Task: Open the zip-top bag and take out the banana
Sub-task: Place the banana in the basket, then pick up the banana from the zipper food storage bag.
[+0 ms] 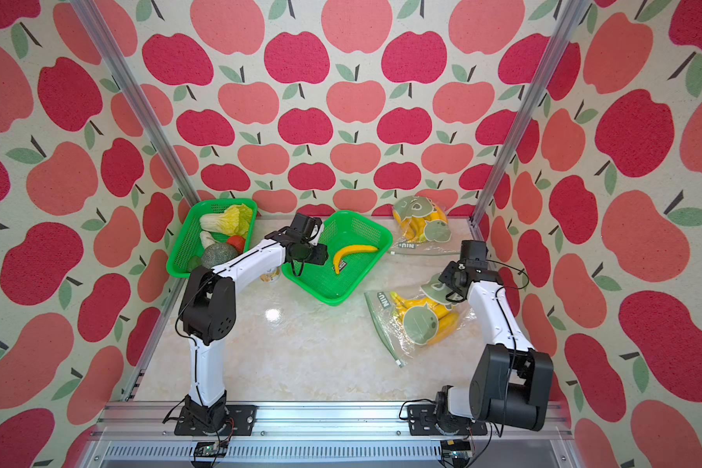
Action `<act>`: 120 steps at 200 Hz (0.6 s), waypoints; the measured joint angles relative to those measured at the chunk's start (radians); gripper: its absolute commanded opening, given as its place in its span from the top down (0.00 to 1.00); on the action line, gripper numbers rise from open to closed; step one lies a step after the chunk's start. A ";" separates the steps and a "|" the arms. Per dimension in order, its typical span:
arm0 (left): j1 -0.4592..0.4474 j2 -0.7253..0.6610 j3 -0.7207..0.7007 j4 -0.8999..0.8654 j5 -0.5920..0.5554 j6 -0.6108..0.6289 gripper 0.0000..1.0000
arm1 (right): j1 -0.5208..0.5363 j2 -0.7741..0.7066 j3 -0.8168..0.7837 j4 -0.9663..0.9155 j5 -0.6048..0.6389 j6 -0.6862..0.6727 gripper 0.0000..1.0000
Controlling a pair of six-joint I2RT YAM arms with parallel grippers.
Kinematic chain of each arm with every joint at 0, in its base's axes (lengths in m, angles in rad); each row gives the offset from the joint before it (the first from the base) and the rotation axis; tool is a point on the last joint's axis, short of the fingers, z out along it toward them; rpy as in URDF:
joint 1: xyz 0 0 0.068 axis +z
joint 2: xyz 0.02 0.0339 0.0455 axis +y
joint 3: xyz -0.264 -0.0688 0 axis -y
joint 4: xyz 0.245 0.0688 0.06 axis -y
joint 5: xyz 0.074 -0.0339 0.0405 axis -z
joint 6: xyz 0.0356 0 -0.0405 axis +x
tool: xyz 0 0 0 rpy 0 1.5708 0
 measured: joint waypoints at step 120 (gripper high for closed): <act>-0.489 -0.211 -0.562 0.403 0.080 -0.083 0.37 | -0.072 -0.221 -0.155 -0.096 -0.091 -0.007 0.38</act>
